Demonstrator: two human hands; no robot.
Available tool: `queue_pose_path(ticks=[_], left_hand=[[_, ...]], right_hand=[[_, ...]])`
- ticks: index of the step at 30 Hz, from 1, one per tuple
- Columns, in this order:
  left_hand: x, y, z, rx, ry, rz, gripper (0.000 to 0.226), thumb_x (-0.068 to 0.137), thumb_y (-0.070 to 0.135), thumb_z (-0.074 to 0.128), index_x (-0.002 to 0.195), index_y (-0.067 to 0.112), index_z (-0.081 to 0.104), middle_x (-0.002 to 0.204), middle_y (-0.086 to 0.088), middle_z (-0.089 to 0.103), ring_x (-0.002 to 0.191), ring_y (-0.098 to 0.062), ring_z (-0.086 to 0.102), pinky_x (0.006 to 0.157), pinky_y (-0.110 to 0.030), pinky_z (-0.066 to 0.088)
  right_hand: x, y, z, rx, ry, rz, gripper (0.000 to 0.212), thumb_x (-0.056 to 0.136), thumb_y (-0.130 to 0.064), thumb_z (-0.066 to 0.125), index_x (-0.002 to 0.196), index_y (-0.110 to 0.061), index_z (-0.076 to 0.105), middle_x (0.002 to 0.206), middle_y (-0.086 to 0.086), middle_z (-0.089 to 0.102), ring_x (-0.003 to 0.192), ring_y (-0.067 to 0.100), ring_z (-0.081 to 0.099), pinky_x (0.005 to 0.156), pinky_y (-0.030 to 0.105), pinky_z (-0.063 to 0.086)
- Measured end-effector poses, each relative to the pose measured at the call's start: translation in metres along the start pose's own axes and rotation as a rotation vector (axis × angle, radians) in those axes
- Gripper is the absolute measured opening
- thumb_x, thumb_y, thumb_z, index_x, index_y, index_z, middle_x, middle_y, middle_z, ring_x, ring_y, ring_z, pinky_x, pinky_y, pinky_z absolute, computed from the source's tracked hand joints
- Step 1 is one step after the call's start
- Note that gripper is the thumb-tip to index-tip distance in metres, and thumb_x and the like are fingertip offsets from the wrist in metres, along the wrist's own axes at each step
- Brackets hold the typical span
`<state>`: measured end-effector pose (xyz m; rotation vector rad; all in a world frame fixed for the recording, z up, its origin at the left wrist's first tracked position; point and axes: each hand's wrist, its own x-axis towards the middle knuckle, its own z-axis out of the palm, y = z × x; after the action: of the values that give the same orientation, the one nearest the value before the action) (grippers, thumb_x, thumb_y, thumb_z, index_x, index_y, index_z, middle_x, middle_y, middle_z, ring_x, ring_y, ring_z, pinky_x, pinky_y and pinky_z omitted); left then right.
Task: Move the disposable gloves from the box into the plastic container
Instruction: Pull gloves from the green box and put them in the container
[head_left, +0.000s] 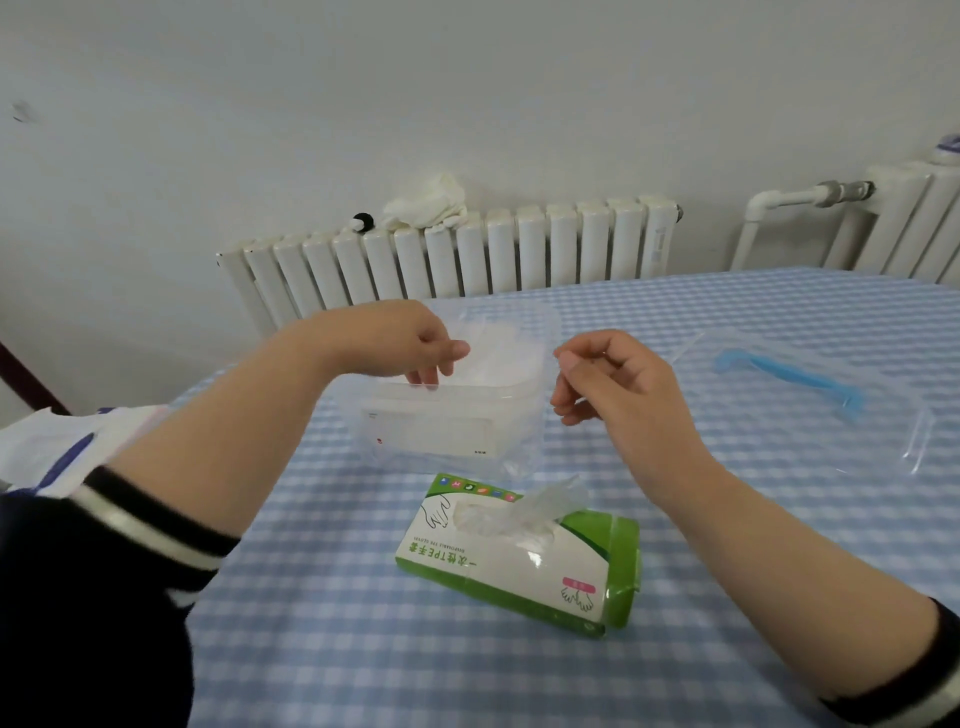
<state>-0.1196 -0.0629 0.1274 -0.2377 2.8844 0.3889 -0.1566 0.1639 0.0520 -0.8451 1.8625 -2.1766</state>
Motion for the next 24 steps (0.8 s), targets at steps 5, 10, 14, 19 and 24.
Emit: queue_pose_path(ticks=[5,10,14,19,24], left_hand=[[-0.024,-0.024,0.024,-0.020,-0.060,0.070,0.029,0.089,0.054,0.059,0.102,0.030,0.069,0.101,0.016,0.069,0.099,-0.004,0.061,0.095,-0.031,0.048],[-0.024,-0.014,0.045,-0.042,0.128,0.117,0.016,0.093,0.044,0.058,0.105,0.037,0.066,0.107,0.021,0.064,0.102,-0.004,0.057,0.089,-0.026,0.045],[-0.028,-0.002,0.059,-0.010,0.274,0.123,0.033,0.094,0.043,0.057,0.124,0.030,0.059,0.120,0.015,0.059,0.109,-0.009,0.056,0.089,-0.024,0.043],[-0.050,0.012,0.102,-0.259,0.868,0.470,0.043,0.090,0.045,0.056,0.128,0.026,0.045,0.111,0.013,0.058,0.101,0.000,0.054,0.089,-0.012,0.040],[-0.061,0.003,0.152,-0.448,0.342,0.329,0.097,0.060,0.065,0.078,0.133,0.054,0.015,0.130,0.035,0.041,0.124,0.009,0.041,0.104,-0.018,0.037]], right_hand=[[-0.006,-0.017,0.003,-0.498,-0.514,0.056,0.027,0.076,-0.046,0.071,0.094,-0.025,0.068,0.091,-0.015,0.070,0.088,0.001,0.063,0.078,0.021,0.052],[-0.017,-0.007,0.008,-1.089,-0.886,0.145,0.048,0.082,-0.051,0.068,0.127,-0.044,0.051,0.124,-0.031,0.048,0.112,-0.004,0.046,0.091,0.019,0.039],[-0.015,-0.004,0.011,-1.040,-0.774,0.165,0.021,0.093,-0.039,0.058,0.111,-0.036,0.068,0.111,-0.021,0.062,0.096,-0.003,0.052,0.082,0.013,0.041],[-0.012,0.003,0.008,-0.978,-0.720,0.166,0.021,0.097,-0.043,0.051,0.102,-0.035,0.070,0.100,-0.017,0.068,0.090,-0.001,0.058,0.082,0.020,0.046],[-0.010,0.008,0.008,-0.961,-0.702,0.132,0.025,0.099,-0.040,0.046,0.097,-0.034,0.070,0.095,-0.012,0.069,0.088,0.003,0.060,0.082,0.027,0.049]])
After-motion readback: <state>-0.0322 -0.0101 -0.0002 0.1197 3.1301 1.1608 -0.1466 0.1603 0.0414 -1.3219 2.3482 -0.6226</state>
